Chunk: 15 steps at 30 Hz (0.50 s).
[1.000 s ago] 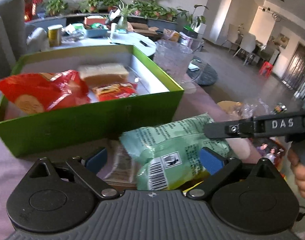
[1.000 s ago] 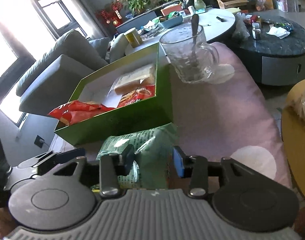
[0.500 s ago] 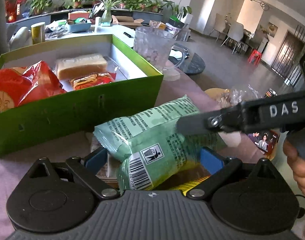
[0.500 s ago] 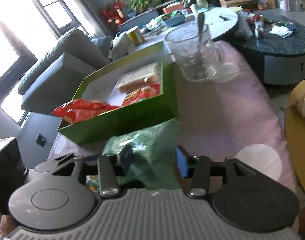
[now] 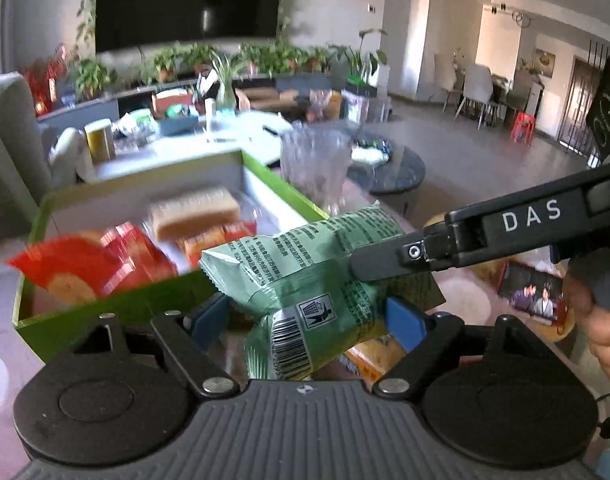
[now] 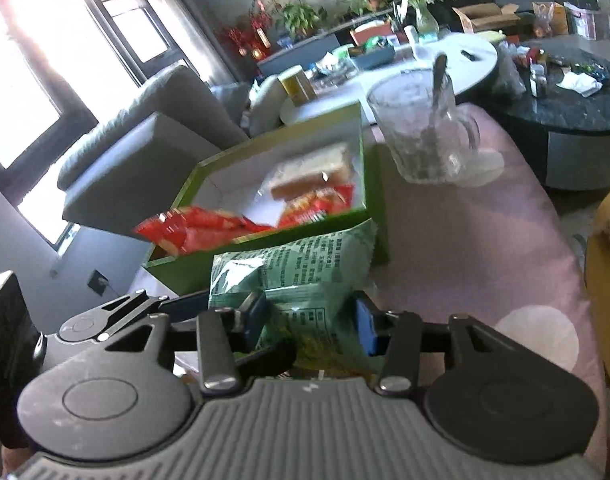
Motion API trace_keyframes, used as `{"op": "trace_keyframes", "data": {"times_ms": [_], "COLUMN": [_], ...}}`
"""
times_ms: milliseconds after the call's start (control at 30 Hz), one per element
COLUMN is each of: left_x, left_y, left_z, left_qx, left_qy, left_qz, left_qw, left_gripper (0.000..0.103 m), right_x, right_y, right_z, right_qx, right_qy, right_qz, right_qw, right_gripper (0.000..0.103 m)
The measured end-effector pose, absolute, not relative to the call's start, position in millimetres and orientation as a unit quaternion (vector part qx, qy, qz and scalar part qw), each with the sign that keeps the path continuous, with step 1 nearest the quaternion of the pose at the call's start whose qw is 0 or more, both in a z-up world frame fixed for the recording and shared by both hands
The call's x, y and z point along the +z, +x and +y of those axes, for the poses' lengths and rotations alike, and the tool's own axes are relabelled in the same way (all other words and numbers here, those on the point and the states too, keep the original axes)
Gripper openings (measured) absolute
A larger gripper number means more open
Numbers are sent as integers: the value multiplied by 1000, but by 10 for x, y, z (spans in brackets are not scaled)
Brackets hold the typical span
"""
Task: Organize snacks
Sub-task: 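Close the right gripper on the light green chip bag and lift it, then carry the light green chip bag into the green box and release it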
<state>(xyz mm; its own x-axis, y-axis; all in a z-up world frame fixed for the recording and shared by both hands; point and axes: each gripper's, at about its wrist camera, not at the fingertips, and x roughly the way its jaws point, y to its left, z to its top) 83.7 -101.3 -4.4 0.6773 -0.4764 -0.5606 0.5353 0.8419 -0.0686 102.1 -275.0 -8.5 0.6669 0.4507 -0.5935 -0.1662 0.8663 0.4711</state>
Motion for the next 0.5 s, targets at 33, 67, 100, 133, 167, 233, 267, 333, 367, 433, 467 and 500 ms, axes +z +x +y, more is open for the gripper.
{"op": "trace_keyframes", "data": {"times_ms": [33,67,100,133,167,233,267,333,367,433,467,500], "left_x": [10,59,112,160,205,291,325,401,428,460,481,495], "left_y": [837,836,841,861,873,907,929,1000,1052,1180,1255,1308], "left_z": [-985,-960,-935,-916,-901,-867,-847,-801,-775,-710,-683,-660], "left_qx": [-274,-272,-269,-265,-261,-251,-246,-235,-230,-219,-213,-207], "left_qy": [49,49,50,52,54,58,60,63,63,57,57,58], "left_qz": [284,278,270,264,258,248,243,235,235,240,242,243], "left_qw": [917,920,923,926,928,934,936,941,942,944,945,946], "left_gripper": [83,83,83,83,83,83,83,83,83,83,83,83], "right_x": [-44,-5,44,85,129,208,244,309,334,376,388,393], "right_y": [1021,1024,1031,1039,1055,1100,1131,1208,1251,1372,1447,1519], "right_z": [-2742,-2726,-2702,-2680,-2657,-2608,-2580,-2531,-2507,-2442,-2409,-2379], "right_qx": [175,178,180,182,186,192,194,202,205,214,217,220], "right_qy": [194,193,192,190,187,181,180,177,175,168,166,164], "right_qz": [363,358,352,346,339,327,322,313,309,301,299,299], "right_qw": [894,896,898,901,903,907,909,911,912,914,914,914], "right_gripper": [29,29,29,29,29,29,29,29,29,29,30,30]}}
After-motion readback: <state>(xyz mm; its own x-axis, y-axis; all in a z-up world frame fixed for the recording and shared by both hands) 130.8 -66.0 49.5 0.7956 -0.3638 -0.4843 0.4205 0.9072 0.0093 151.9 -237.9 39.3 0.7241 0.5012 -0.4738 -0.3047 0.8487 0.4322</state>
